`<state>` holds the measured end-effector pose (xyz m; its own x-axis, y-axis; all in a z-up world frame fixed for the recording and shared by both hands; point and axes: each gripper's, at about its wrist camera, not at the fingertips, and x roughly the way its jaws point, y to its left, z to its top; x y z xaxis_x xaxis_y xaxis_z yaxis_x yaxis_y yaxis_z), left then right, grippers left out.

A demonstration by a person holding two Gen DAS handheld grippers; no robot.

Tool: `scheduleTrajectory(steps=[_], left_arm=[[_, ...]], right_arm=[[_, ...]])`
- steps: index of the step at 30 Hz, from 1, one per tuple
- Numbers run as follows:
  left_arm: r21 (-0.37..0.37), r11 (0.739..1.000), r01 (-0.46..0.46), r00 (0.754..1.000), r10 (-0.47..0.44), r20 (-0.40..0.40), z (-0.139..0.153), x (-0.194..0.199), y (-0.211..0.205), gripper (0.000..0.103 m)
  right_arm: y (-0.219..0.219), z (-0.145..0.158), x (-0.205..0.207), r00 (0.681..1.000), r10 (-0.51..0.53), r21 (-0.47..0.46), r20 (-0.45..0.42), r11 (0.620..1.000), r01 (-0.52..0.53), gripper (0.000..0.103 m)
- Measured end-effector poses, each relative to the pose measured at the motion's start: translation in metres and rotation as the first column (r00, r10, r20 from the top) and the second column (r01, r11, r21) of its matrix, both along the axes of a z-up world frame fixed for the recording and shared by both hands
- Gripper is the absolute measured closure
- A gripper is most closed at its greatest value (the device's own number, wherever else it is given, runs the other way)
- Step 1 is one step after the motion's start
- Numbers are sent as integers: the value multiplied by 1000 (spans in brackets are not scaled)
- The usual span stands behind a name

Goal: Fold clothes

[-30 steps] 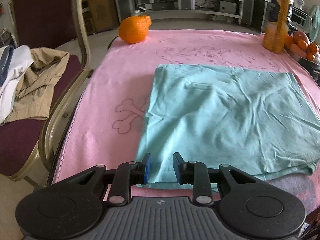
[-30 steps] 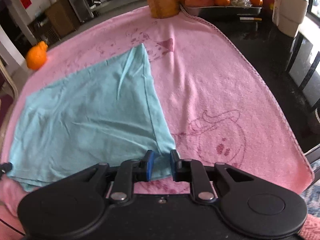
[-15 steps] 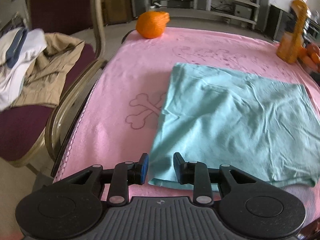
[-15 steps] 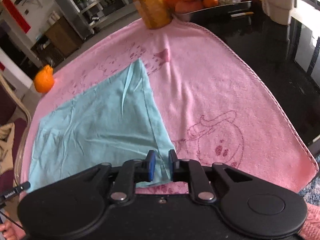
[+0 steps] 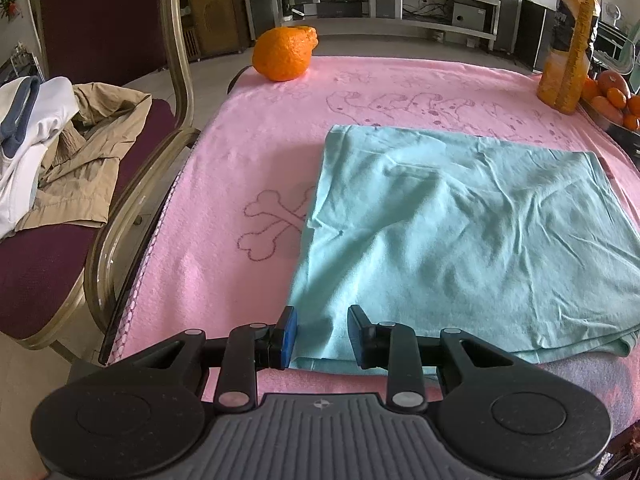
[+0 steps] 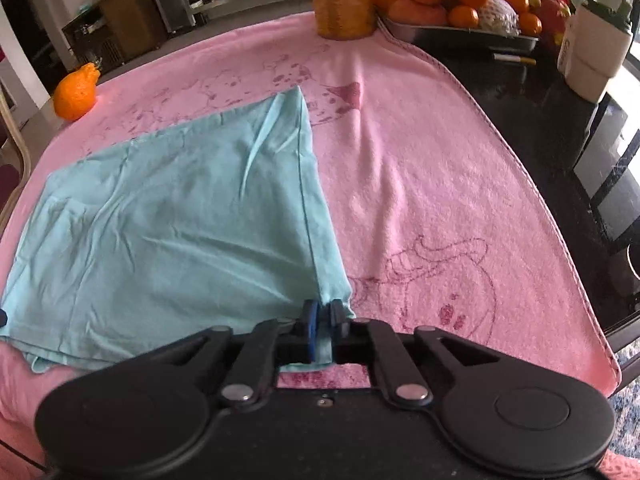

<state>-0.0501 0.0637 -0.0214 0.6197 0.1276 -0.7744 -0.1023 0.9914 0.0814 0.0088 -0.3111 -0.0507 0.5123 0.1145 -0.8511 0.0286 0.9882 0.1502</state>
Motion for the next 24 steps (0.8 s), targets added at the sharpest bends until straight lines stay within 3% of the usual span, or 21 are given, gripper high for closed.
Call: scheduleTrajectory(steps=[8, 13, 19, 20, 23, 24], left_arm=[[-10, 1000, -29, 1000, 29, -3, 0, 1, 6, 70], [3, 999, -48, 999, 48, -13, -2, 2, 8, 69], [-51, 995, -81, 996, 79, -34, -4, 2, 17, 65], [-73, 994, -83, 996, 80, -44, -5, 3, 19, 65], [-123, 989, -85, 994, 76, -82, -11, 6, 21, 65], [-123, 989, -82, 993, 71, -93, -13, 8, 20, 66]], right_arm=[[-27, 26, -19, 994, -35, 184, 101, 983, 16, 99], [-29, 19, -16, 994, -93, 70, 54, 994, 89, 99], [-32, 17, -14, 994, -100, 115, 36, 989, 96, 96], [-34, 18, -14, 994, -104, 131, 37, 987, 98, 94], [-43, 22, -17, 988, -140, 210, 65, 970, 123, 67], [-46, 22, -17, 985, -158, 219, 62, 965, 141, 67]])
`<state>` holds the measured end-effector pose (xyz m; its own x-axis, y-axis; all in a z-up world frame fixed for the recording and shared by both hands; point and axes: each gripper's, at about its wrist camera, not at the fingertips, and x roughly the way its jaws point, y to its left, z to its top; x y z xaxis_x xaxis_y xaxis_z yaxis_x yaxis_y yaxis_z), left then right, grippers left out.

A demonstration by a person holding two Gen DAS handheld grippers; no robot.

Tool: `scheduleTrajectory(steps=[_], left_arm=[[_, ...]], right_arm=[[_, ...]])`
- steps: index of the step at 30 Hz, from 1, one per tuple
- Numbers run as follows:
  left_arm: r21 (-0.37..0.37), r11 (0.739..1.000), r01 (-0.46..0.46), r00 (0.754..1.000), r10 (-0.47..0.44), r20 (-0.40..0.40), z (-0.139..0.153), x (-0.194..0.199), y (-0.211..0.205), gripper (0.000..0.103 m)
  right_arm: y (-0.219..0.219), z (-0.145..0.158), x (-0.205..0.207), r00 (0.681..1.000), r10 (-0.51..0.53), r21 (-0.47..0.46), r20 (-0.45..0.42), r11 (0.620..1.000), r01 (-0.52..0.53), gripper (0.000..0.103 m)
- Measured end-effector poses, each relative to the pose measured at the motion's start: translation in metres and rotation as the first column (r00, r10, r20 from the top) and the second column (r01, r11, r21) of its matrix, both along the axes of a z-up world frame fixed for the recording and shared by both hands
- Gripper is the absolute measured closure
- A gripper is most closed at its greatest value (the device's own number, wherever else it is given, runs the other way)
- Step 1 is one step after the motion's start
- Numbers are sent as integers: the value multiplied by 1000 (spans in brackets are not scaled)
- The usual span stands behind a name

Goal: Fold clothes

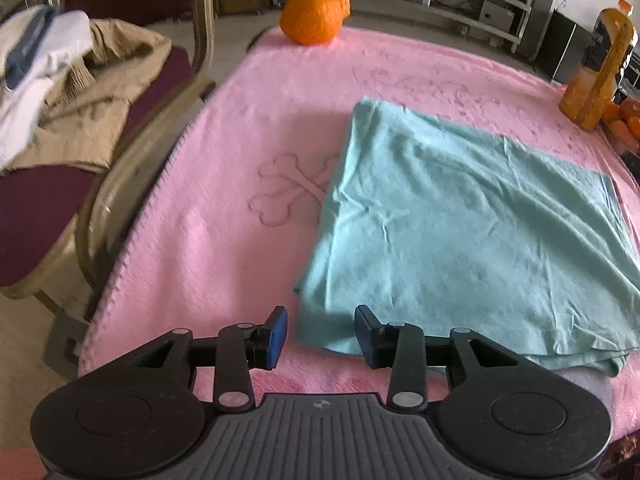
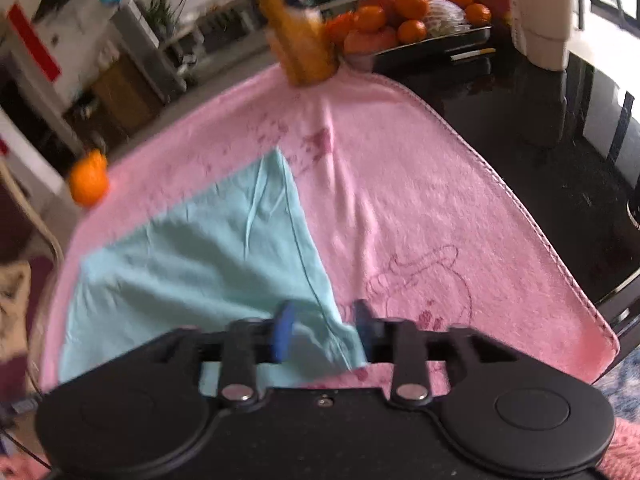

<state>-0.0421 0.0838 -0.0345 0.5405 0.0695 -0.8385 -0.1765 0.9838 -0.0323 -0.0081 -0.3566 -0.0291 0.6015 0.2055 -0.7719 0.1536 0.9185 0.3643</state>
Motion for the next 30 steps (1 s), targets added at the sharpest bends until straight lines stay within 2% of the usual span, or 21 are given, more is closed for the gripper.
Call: scheduleTrajectory(steps=[4, 7, 8, 10, 13, 17, 19, 21, 25, 30], left_arm=[[66, 997, 45, 999, -45, -4, -4, 3, -11, 68], [139, 985, 104, 995, -104, -5, -5, 2, -21, 76], [170, 978, 119, 993, -119, -7, -6, 0, -25, 76], [228, 963, 146, 989, -147, -12, -7, -3, -31, 76], [234, 962, 143, 990, -144, -13, -6, -3, -29, 76], [153, 981, 116, 993, -118, 4, 9, -5, -19, 80], [126, 983, 130, 989, -138, 59, 30, -4, -17, 79], [110, 984, 138, 983, -150, 109, 52, 4, -13, 69], [23, 990, 137, 975, -139, 173, 78, 36, 1, 65], [-59, 992, 113, 981, -102, 162, 69, 93, 15, 61]], right_arm=[[0, -8, 7, 999, -25, -3, -40, 1000, 25, 68], [7, -16, 15, 998, 2, -27, -68, 1000, -4, 86], [11, -18, 16, 997, 24, -54, -69, 998, -28, 101], [24, -18, 15, 996, 44, -182, -76, 982, -57, 101], [32, -22, 15, 994, 21, -334, -104, 941, -55, 103], [13, -1, 11, 999, 1, -123, -33, 992, -6, 99], [9, 18, 11, 1000, 8, -46, 12, 999, -7, 97], [10, 43, 14, 997, 29, 3, 67, 1000, -29, 95], [25, 88, 40, 981, 92, 43, 170, 994, -101, 88], [38, 96, 90, 972, 105, 82, 212, 989, -125, 82]])
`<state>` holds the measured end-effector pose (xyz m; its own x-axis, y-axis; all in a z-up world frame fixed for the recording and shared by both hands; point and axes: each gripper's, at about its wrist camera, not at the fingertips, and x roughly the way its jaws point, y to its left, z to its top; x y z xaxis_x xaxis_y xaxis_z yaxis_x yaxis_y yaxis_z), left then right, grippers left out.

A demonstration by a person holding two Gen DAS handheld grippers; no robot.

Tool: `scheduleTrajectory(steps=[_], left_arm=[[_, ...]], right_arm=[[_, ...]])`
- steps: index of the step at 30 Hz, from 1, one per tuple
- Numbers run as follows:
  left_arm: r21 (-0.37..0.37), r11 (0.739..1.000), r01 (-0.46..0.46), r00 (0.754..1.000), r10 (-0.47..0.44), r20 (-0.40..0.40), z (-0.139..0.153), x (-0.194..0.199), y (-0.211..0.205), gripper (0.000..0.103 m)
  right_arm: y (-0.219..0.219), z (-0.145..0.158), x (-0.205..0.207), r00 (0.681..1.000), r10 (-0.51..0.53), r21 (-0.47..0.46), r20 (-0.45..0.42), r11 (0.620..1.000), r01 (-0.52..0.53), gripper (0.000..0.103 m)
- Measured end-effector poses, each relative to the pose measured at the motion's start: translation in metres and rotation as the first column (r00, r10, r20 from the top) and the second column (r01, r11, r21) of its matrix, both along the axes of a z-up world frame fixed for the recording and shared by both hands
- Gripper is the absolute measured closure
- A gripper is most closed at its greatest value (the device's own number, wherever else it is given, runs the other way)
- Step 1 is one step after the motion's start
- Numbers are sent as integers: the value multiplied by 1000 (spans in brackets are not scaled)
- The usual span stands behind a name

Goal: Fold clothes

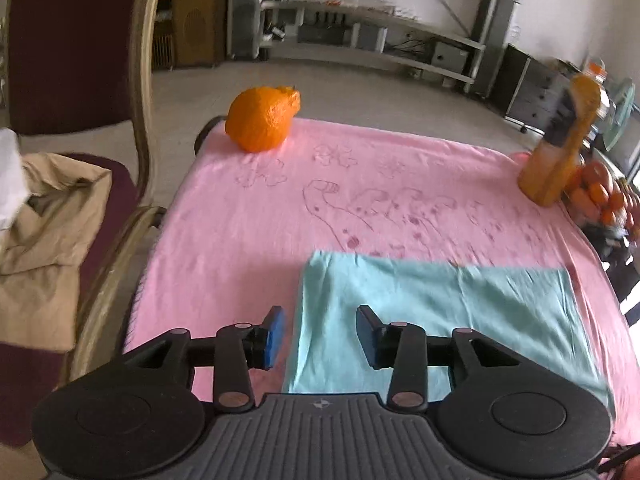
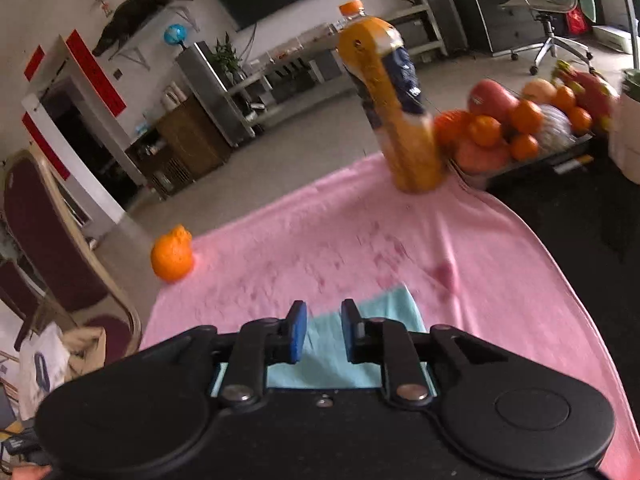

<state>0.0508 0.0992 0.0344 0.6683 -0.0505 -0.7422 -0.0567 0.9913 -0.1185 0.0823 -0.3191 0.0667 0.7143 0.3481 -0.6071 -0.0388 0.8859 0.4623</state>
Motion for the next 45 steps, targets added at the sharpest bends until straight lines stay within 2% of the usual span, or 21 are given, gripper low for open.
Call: scheduleTrajectory(steps=[3, 6, 8, 14, 17, 18, 21, 23, 25, 28, 32, 33, 35, 39, 42, 45], left_arm=[[-30, 999, -25, 999, 24, -41, -20, 28, 5, 60], [-18, 999, -38, 996, 37, -87, -38, 46, 10, 60], [-11, 999, -30, 995, 29, -96, -45, 56, 12, 60], [-50, 998, -26, 995, 21, -94, -54, 71, 16, 61], [-70, 996, -64, 996, 59, -74, -51, 72, 21, 61], [-92, 992, -90, 995, 85, -55, -48, 72, 27, 61], [-226, 964, -137, 991, 134, -32, -44, 70, 44, 63], [-321, 934, -159, 987, 143, -71, -51, 75, 51, 69], [-344, 922, -177, 983, 148, -111, -59, 81, 51, 78], [-353, 918, -181, 980, 140, -138, -65, 89, 47, 78], [-431, 886, -171, 980, 106, -171, -78, 95, 46, 80], [-431, 887, -166, 980, 99, -172, -78, 95, 43, 83], [-382, 916, -120, 988, 73, -135, -71, 94, 33, 85], [-297, 950, -94, 992, 65, -105, -66, 94, 22, 84], [-273, 952, -135, 987, 104, -125, -71, 96, 28, 83], [-275, 953, -124, 989, 95, -114, -72, 97, 26, 87]], right_arm=[[-2, -21, 34, 999, -25, 1, -25, 1000, 25, 71], [-8, -58, 56, 994, -78, -27, -70, 997, 76, 72], [-13, -82, 69, 985, -97, -63, -142, 994, 89, 73], [-8, -107, 97, 978, -23, -87, -206, 996, 6, 73], [2, -116, 103, 975, -16, -144, -224, 989, -17, 73], [4, -117, 103, 975, -21, -152, -223, 988, -14, 73], [1, -115, 100, 974, -41, -111, -222, 994, 16, 73], [-1, -114, 100, 974, -58, -94, -221, 995, 38, 73], [-4, -114, 101, 972, -77, -78, -222, 995, 61, 73], [-6, -117, 102, 967, -101, -68, -233, 994, 87, 73], [-5, -121, 105, 962, -109, -76, -250, 993, 92, 73], [-4, -122, 105, 961, -108, -76, -253, 993, 92, 73], [-5, -123, 105, 961, -107, -76, -255, 993, 90, 73], [-4, -123, 106, 963, -105, -87, -247, 992, 86, 73], [-8, -124, 107, 964, -110, -74, -241, 993, 95, 73], [-6, -126, 109, 967, -100, -86, -233, 993, 82, 74]])
